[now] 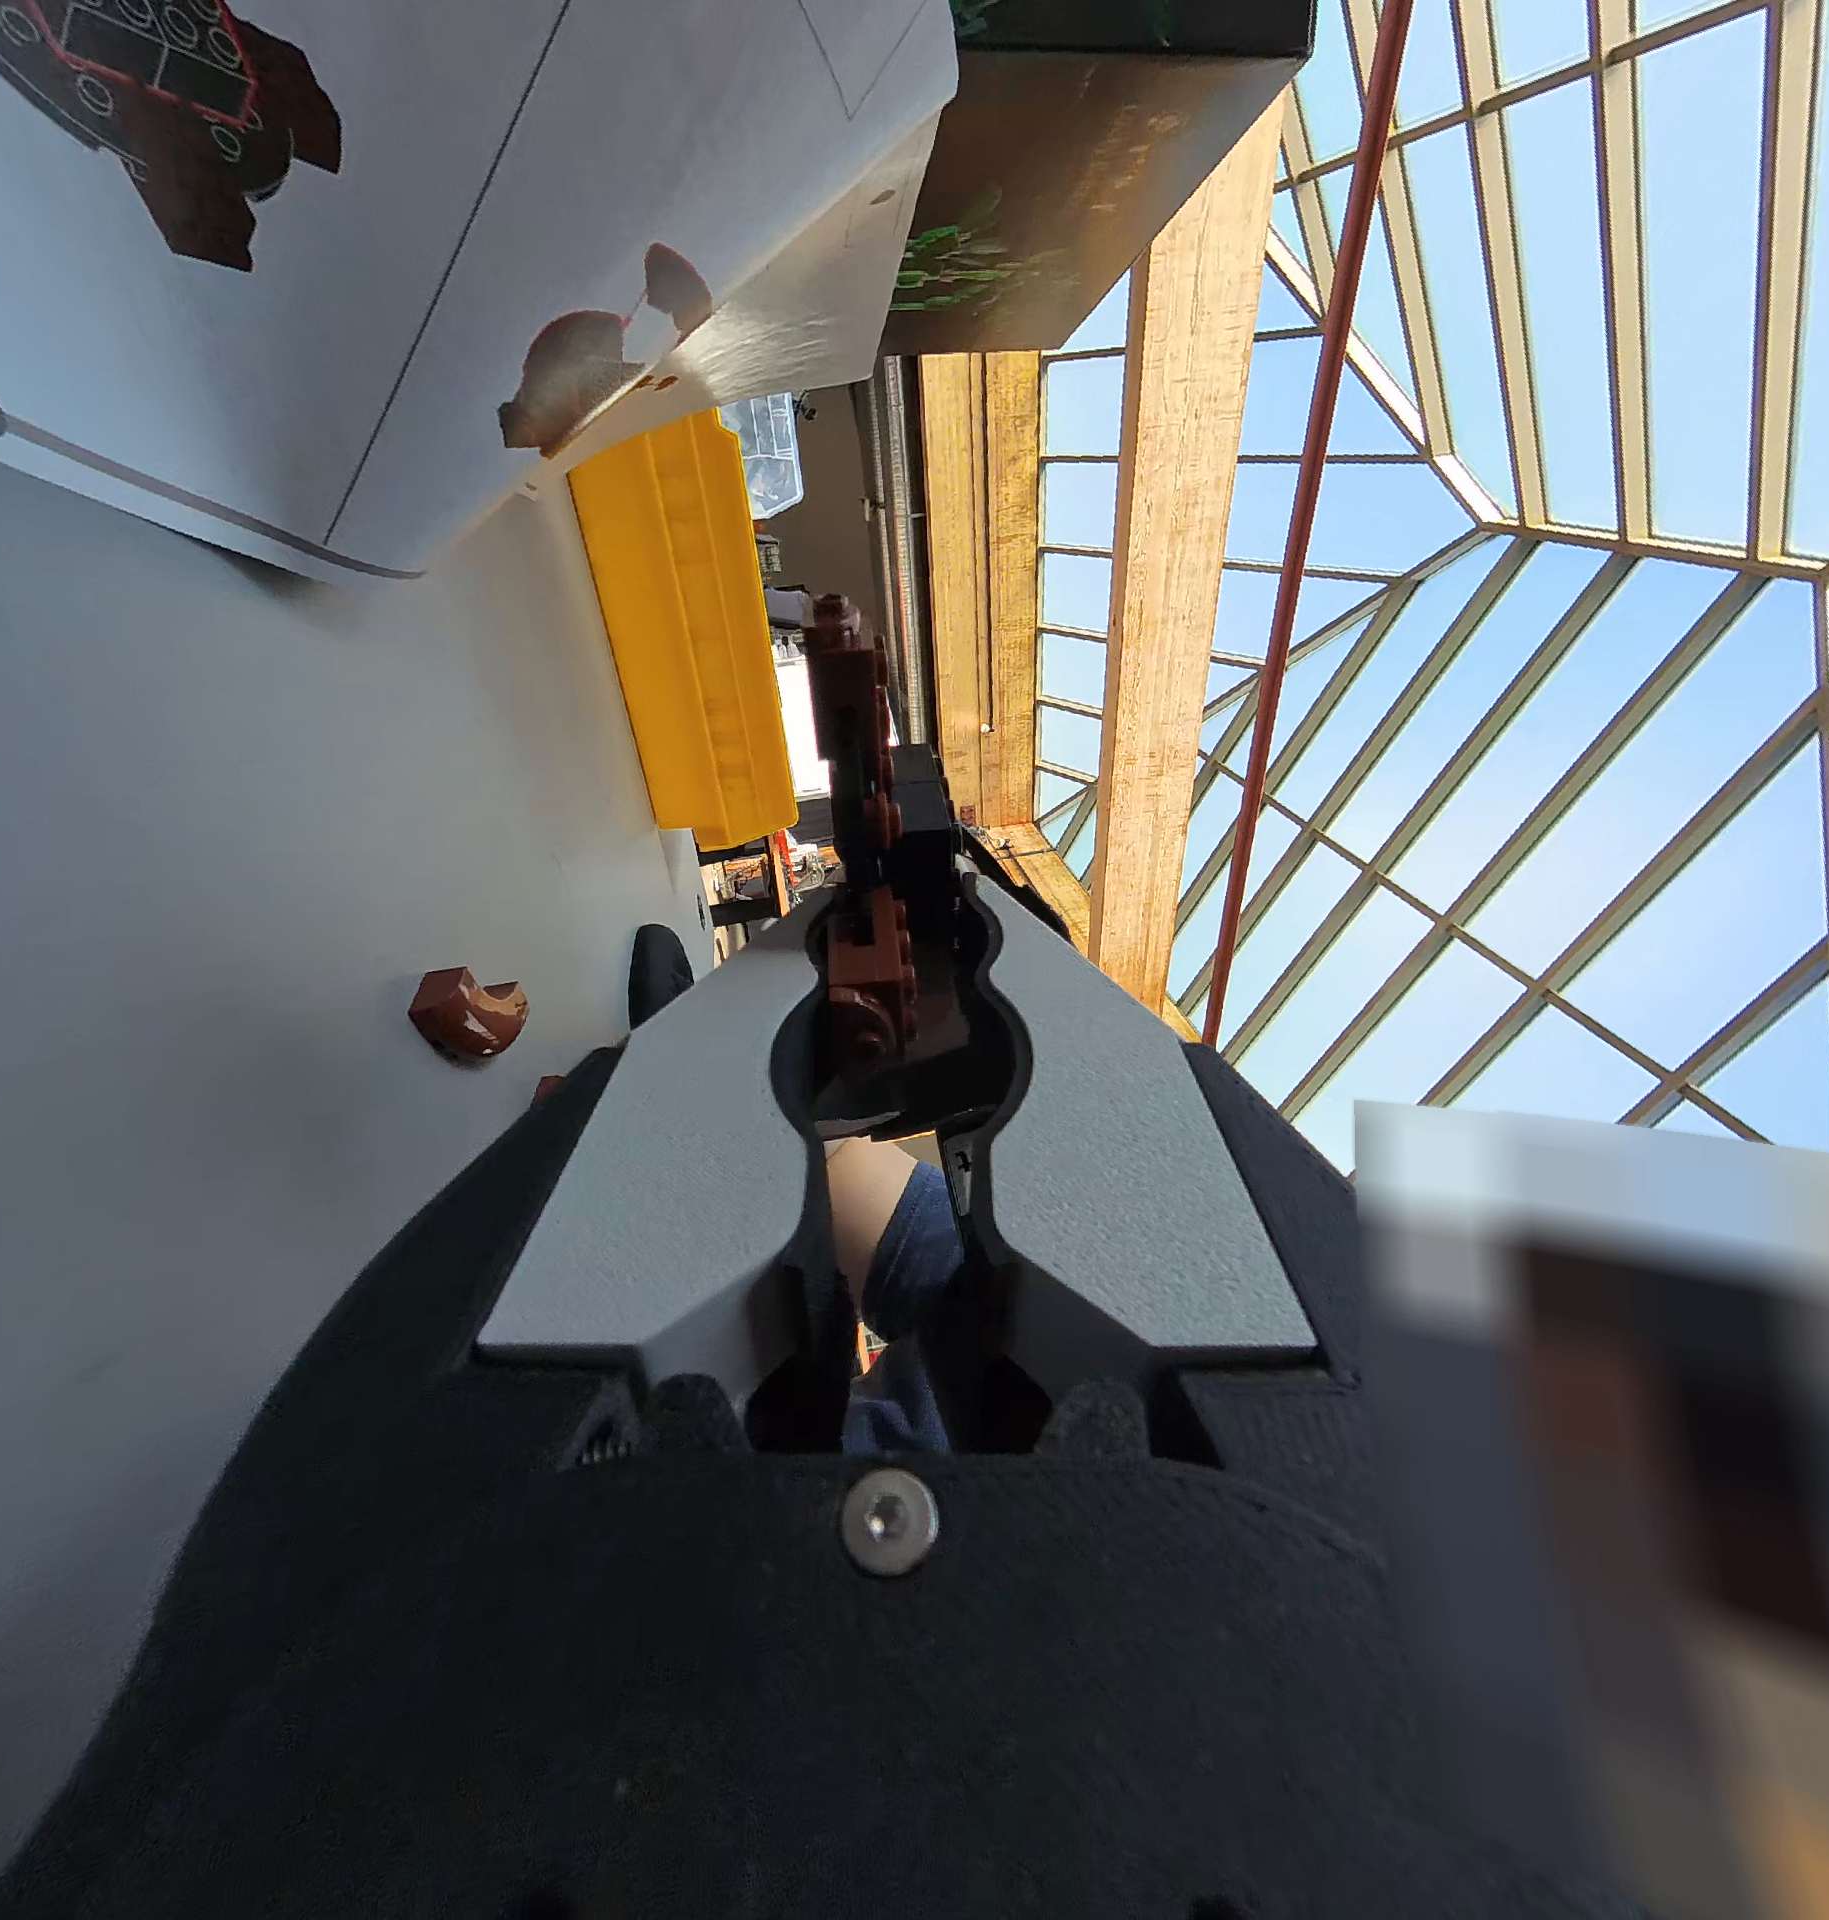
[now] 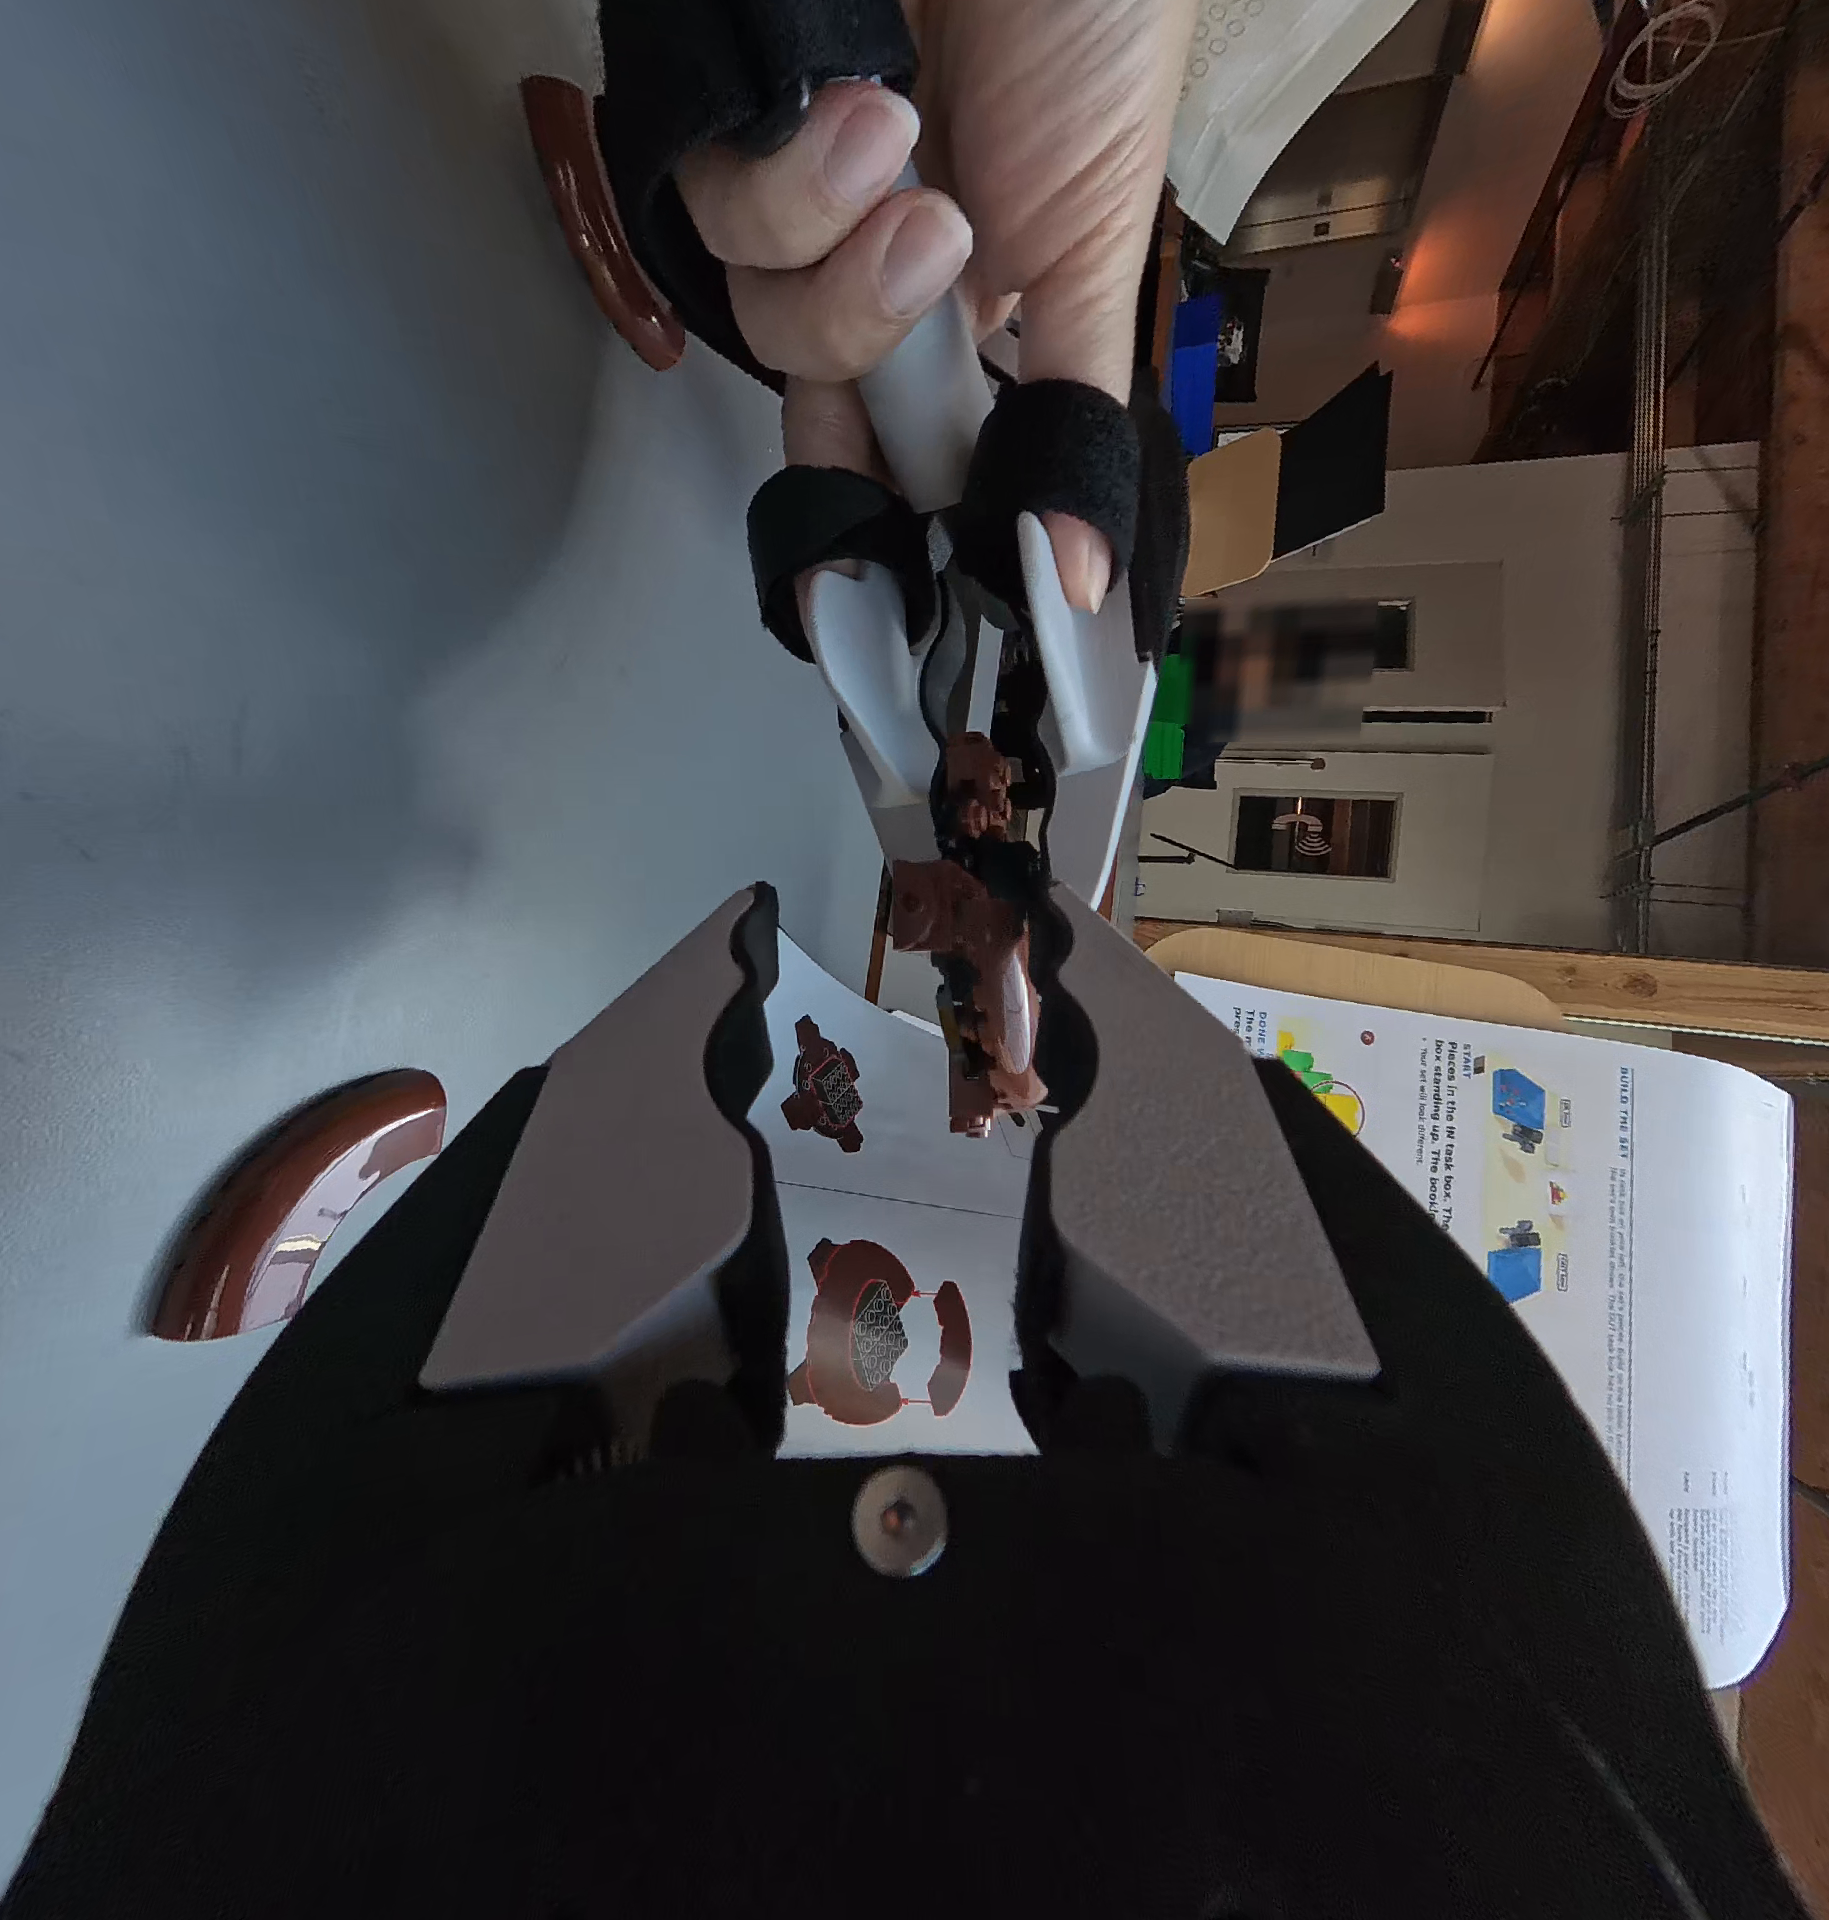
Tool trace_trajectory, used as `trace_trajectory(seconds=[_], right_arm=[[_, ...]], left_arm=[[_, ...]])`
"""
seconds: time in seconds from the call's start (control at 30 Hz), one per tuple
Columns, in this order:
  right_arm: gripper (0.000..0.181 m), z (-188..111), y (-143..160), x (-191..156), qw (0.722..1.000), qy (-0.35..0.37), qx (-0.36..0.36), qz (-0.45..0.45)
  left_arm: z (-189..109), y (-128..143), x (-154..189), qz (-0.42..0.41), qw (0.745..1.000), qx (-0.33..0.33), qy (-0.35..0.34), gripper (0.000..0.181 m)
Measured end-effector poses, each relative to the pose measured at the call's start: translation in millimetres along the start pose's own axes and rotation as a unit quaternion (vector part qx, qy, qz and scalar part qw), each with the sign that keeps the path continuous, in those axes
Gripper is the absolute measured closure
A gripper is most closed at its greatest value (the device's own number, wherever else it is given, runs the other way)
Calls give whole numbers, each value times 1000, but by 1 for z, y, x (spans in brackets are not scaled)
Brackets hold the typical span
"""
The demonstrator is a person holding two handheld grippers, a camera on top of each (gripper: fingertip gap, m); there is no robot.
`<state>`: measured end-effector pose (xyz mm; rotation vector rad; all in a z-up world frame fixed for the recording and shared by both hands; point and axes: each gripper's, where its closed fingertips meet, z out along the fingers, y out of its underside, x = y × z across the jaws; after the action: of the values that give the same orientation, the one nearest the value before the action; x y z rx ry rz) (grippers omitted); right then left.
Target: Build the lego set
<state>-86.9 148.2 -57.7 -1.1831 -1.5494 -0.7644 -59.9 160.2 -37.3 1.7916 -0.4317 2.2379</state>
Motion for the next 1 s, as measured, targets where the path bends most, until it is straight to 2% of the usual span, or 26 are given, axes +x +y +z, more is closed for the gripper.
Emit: trace_trajectory(seconds=[0.13,0.57,0.8,1.0], right_arm=[[136,0,4,9,1000,28,-9,1],[150,-1,3,8,999,39,-3,-16],[152,-1,4,9,999,39,-4,-7],[155,-1,6,16,998,67,-12,-6]], left_arm=[[1,0,-2,-1,1000,0,-2,164],[1,0,0,1,1000,3,-1,164],[2,-1,-1,3,1000,5,-1,164],[2,-5,4,7,1000,22,8,164]])
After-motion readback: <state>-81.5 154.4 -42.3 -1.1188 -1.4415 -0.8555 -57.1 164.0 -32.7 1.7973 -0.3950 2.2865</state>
